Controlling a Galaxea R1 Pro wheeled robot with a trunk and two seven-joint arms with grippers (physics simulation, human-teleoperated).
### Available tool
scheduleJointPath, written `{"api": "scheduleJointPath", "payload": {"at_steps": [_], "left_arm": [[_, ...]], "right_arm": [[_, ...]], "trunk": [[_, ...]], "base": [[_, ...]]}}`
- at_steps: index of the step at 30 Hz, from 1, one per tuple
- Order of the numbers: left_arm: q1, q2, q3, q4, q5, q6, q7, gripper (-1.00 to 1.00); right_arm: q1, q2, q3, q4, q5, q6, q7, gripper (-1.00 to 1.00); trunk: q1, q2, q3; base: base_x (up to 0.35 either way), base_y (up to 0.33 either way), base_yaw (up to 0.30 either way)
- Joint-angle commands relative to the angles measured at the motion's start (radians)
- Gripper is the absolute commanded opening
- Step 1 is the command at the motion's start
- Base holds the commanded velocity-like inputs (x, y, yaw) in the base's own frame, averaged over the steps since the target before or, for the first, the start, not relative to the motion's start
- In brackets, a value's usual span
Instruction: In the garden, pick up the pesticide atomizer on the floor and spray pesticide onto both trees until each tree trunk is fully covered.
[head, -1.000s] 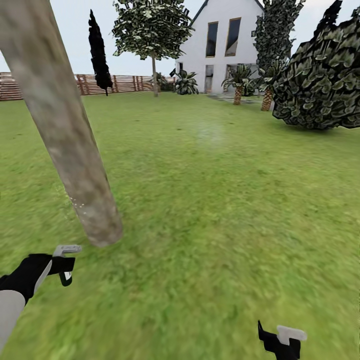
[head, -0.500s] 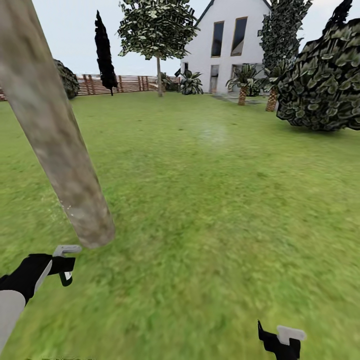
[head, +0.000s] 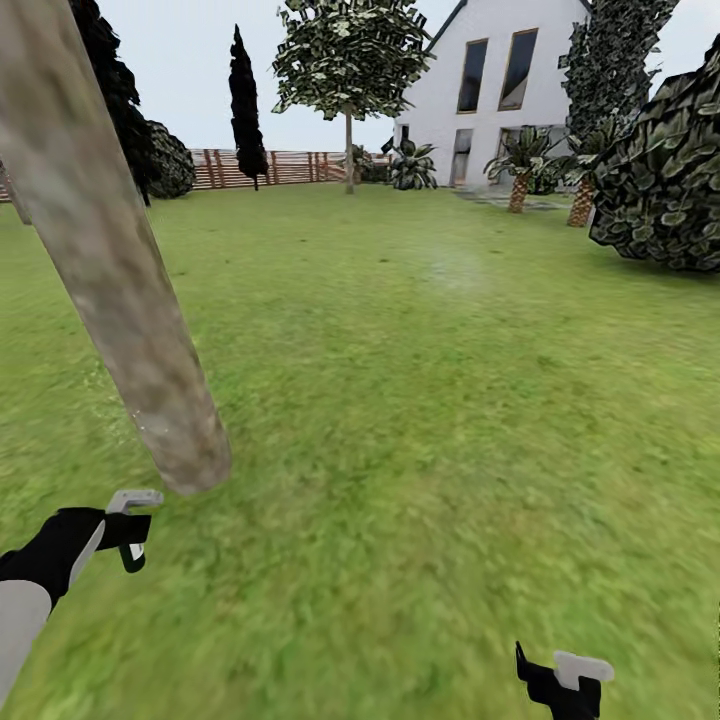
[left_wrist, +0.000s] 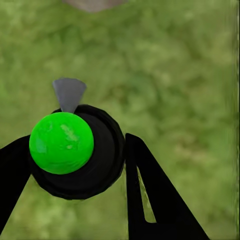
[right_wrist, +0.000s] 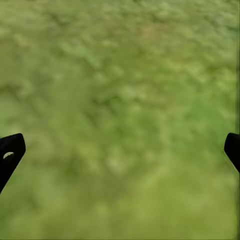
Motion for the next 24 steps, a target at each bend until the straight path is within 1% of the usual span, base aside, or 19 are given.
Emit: {"api": "scheduleJointPath", "payload": {"at_steps": [1,8,11,19,20,21,22,24], "left_arm": [[0.000,-0.001,0.007,-0.002,-0.011,0.005,-0.009,-1.00],[0.000,0.000,0.007,-0.002,-0.012,0.005,-0.008,-1.00],[0.000,0.000,0.007,-0.003,-0.012,0.005,-0.007,-1.00],[0.000,-0.003,0.007,-0.001,-0.010,0.005,-0.008,-1.00],[0.000,-0.031,0.007,-0.001,-0.012,-0.006,-0.007,-1.00],[0.000,-0.050,0.007,-0.001,-0.014,-0.017,-0.003,-1.00],[0.000,-0.065,0.006,-0.002,-0.015,-0.029,0.020,-1.00],[0.000,-0.073,0.007,-0.010,-0.012,-0.035,0.063,-1.00]], "right_arm": [[0.000,0.000,0.006,0.000,-0.003,-0.002,-0.004,1.00],[0.000,0.000,0.006,0.000,-0.003,-0.002,-0.004,1.00],[0.000,0.000,0.006,0.000,-0.003,-0.002,-0.004,1.00],[0.000,0.000,0.006,0.000,-0.003,-0.002,-0.004,1.00],[0.000,-0.001,0.006,0.000,-0.003,-0.002,-0.004,1.00],[0.000,-0.001,0.006,0.000,-0.003,-0.002,-0.004,1.00],[0.000,-0.001,0.006,0.000,-0.003,-0.002,-0.004,1.00],[0.000,-0.001,0.006,0.000,-0.003,-0.002,-0.004,1.00]], "trunk": [[0.000,0.000,-0.001],[0.000,0.000,-0.001],[0.000,0.000,-0.001],[0.000,0.000,-0.001],[0.000,0.000,-0.001],[0.000,0.000,-0.001],[0.000,0.000,-0.001],[0.000,0.000,-0.001]], "base": [[0.174,-0.245,0.002],[0.172,-0.244,0.006],[0.161,-0.244,0.200],[0.162,-0.244,0.272],[0.214,-0.202,0.276],[0.227,-0.164,0.276],[0.142,-0.080,0.276],[0.055,-0.031,0.260]]}}
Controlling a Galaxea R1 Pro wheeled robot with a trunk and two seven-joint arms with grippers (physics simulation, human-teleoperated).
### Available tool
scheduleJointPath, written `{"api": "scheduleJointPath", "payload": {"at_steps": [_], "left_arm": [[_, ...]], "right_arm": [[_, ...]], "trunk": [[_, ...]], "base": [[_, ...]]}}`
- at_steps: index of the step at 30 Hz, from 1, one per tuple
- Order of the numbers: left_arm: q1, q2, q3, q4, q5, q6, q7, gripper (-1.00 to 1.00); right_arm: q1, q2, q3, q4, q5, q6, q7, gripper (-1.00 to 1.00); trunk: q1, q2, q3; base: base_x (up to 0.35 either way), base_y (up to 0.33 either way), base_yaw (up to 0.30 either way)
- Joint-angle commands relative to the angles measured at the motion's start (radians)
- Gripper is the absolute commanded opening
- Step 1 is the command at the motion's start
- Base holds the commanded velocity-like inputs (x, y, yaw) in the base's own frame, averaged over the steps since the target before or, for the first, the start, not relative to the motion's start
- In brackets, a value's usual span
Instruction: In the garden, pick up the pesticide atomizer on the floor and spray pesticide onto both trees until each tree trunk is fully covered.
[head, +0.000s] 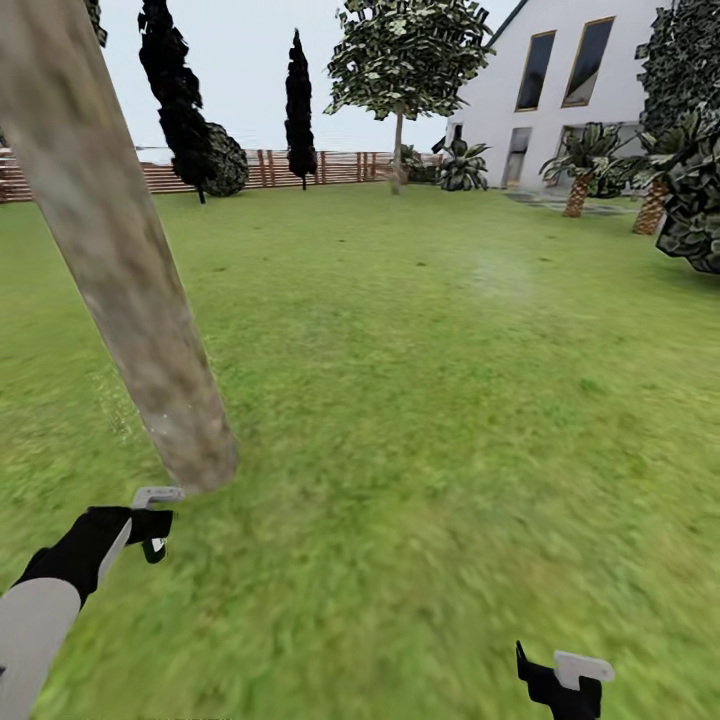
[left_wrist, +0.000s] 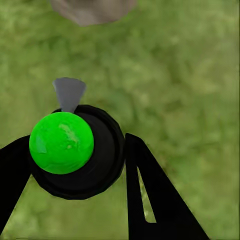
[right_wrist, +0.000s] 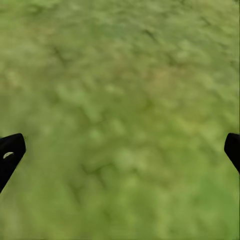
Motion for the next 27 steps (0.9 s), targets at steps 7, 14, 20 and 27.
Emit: {"api": "scheduleJointPath", "payload": {"at_steps": [7,14,20,27], "left_arm": [[-0.015,0.057,0.072,-0.012,-0.012,-0.015,0.014,-1.00],[-0.019,-0.019,0.114,-0.020,-0.018,-0.017,-0.002,-1.00],[-0.021,0.030,0.099,-0.111,-0.013,0.004,-0.053,-1.00],[-0.018,0.066,0.094,-0.242,-0.023,0.141,-0.160,-1.00]], "right_arm": [[0.000,0.000,0.006,0.000,-0.003,-0.002,-0.005,1.00],[0.000,0.000,0.006,0.000,-0.002,-0.002,-0.005,1.00],[0.000,0.000,0.006,0.000,-0.001,-0.002,-0.005,1.00],[0.000,0.001,0.006,0.000,-0.001,-0.002,-0.005,1.00]], "trunk": [[0.000,0.000,-0.001],[0.000,0.000,-0.001],[0.000,0.000,-0.001],[0.000,0.000,-0.001]], "base": [[0.005,-0.003,0.041],[0.000,0.000,0.000],[0.000,0.000,0.000],[-0.079,0.000,0.000]]}}
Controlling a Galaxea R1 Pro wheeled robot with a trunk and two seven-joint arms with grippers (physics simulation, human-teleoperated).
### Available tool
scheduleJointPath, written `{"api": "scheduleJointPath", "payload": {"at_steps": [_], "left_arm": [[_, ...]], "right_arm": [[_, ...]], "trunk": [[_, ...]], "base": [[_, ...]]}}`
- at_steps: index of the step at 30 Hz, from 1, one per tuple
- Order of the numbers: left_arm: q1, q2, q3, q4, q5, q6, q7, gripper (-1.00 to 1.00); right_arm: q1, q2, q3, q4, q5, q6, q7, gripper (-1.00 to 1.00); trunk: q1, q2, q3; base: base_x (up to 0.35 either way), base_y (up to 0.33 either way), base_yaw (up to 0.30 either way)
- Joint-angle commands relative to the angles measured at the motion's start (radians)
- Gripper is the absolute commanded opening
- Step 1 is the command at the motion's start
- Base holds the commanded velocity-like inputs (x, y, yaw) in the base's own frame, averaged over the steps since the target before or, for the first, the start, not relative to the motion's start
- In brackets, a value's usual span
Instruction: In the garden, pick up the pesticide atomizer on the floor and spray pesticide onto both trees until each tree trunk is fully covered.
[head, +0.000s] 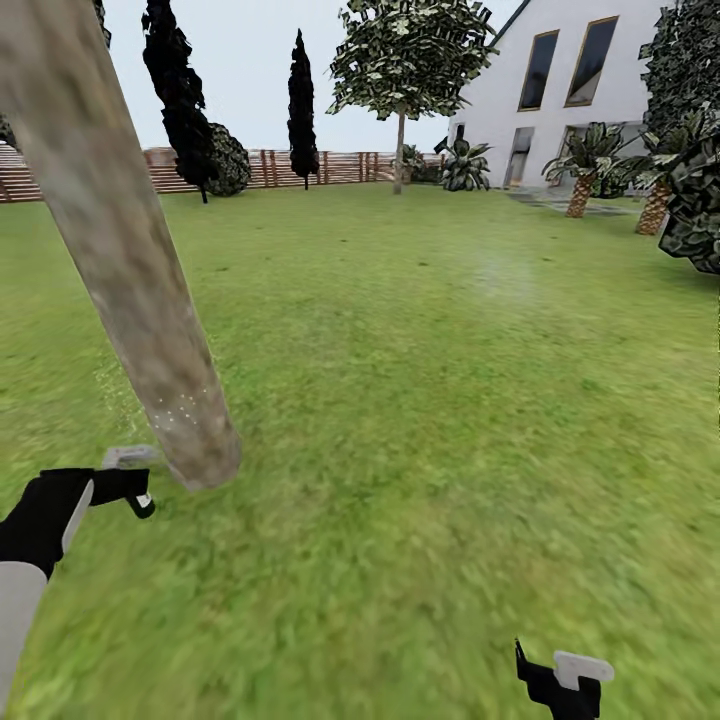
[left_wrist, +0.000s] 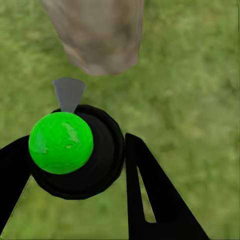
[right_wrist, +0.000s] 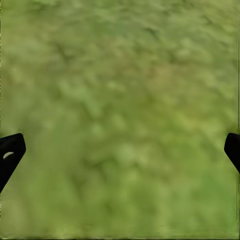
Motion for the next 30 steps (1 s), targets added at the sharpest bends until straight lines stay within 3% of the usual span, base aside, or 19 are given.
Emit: {"api": "scheduleJointPath", "payload": {"at_steps": [1,4,6,9,12,15,17,18,20,30], "left_arm": [[0.000,0.000,0.003,-0.015,-0.011,0.006,-0.010,-1.00],[-0.001,-0.004,0.002,-0.071,-0.008,0.023,-0.012,-1.00],[-0.004,-0.004,0.002,-0.119,-0.008,0.080,-0.014,-1.00],[-0.072,0.005,-0.004,-0.171,-0.010,0.174,-0.015,-1.00],[-0.083,0.006,-0.007,-0.175,-0.014,0.202,-0.015,-1.00],[-0.030,0.001,-0.006,-0.128,-0.023,0.169,-0.008,-1.00],[0.006,-0.005,-0.003,-0.086,-0.024,0.095,-0.006,-1.00],[0.022,-0.007,-0.002,-0.015,-0.026,0.029,-0.005,-1.00],[0.028,-0.008,-0.002,0.025,-0.027,-0.007,-0.005,-1.00],[0.045,-0.007,0.004,0.046,-0.026,-0.020,0.040,-1.00]], "right_arm": [[0.000,0.000,0.006,0.000,-0.003,-0.002,-0.005,1.00],[0.000,0.000,0.006,0.000,-0.003,-0.002,-0.005,1.00],[0.000,0.000,0.006,0.000,-0.003,-0.002,-0.005,1.00],[0.000,0.000,0.006,0.000,-0.003,-0.002,-0.005,1.00],[0.000,0.000,0.006,0.000,-0.003,-0.002,-0.005,1.00],[0.000,0.000,0.006,0.000,-0.003,-0.002,-0.005,1.00],[0.000,0.000,0.006,0.000,-0.003,-0.002,-0.005,1.00],[0.000,0.000,0.006,0.000,-0.003,-0.002,-0.005,1.00],[0.000,0.000,0.006,0.000,-0.003,-0.002,-0.005,1.00],[0.000,0.000,0.006,0.000,-0.003,-0.002,-0.005,1.00]], "trunk": [[-0.001,0.000,-0.001],[-0.001,0.000,-0.001],[-0.001,0.000,-0.001],[-0.001,0.000,-0.001],[-0.001,0.000,-0.001],[-0.001,0.000,-0.001],[-0.001,0.000,-0.001],[-0.001,0.000,-0.001],[-0.001,0.000,-0.001],[-0.001,0.000,-0.001]], "base": [[-0.307,0.000,0.000],[-0.194,0.000,0.000],[-0.034,0.000,0.000],[-0.006,0.000,0.000],[0.000,0.000,0.000],[0.000,0.000,0.000],[0.000,0.000,0.000],[0.000,0.000,0.000],[0.000,0.000,0.000],[0.020,-0.166,0.000]]}}
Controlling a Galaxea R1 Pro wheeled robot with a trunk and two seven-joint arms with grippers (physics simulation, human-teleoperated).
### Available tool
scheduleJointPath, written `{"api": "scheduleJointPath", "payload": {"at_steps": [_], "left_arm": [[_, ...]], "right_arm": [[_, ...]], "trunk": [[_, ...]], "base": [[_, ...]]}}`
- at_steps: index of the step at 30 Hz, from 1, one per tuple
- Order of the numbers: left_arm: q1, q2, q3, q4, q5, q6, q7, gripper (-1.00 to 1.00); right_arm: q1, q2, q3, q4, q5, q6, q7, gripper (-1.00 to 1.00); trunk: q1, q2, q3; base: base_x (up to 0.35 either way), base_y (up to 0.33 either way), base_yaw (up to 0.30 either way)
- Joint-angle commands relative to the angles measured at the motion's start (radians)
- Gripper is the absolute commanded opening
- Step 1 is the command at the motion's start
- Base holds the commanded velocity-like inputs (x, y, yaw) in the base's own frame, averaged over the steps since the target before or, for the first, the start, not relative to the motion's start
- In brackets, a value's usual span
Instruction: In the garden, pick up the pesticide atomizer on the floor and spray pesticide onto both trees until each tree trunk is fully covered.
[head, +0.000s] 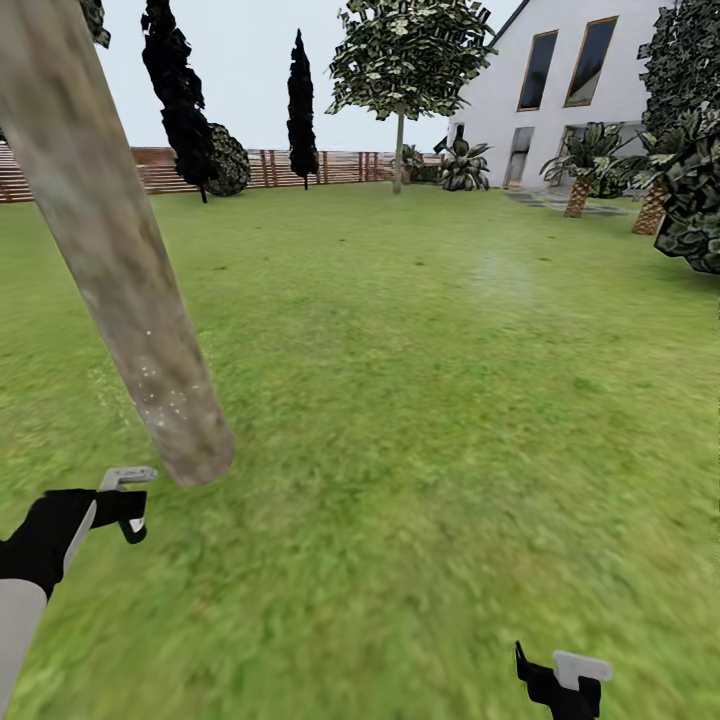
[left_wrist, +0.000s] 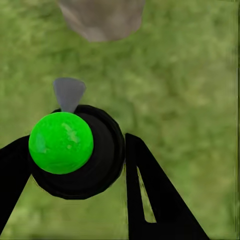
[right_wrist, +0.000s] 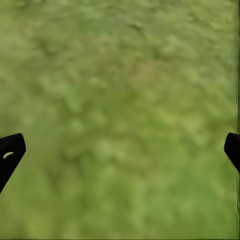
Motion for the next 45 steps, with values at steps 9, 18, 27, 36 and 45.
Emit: {"api": "scheduleJointPath", "payload": {"at_steps": [9,18,27,36,45], "left_arm": [[-0.001,-0.001,0.008,-0.002,-0.011,0.005,-0.004,-1.00],[-0.001,-0.001,0.013,0.005,-0.009,0.005,0.006,-1.00],[-0.001,-0.010,0.014,0.059,0.007,-0.037,0.127,-1.00],[-0.001,-0.029,0.013,0.150,0.008,-0.045,0.167,-1.00],[-0.001,-0.047,0.014,0.150,0.009,-0.072,0.219,-1.00]], "right_arm": [[0.000,0.000,0.006,0.000,-0.003,-0.001,-0.004,1.00],[0.000,0.000,0.006,0.000,-0.003,-0.001,-0.004,1.00],[0.000,0.000,0.006,0.000,-0.003,-0.001,-0.004,1.00],[0.000,0.000,0.006,0.000,-0.005,-0.001,-0.004,1.00],[0.000,0.000,0.006,0.000,-0.004,-0.001,-0.005,1.00]], "trunk": [[0.000,0.000,-0.001],[0.000,0.000,-0.001],[0.000,0.000,-0.001],[0.000,0.000,-0.001],[0.000,0.000,-0.001]], "base": [[0.154,-0.242,0.000],[0.211,-0.210,0.085],[0.162,-0.234,0.274],[0.154,-0.238,0.036],[0.162,-0.238,0.112]]}}
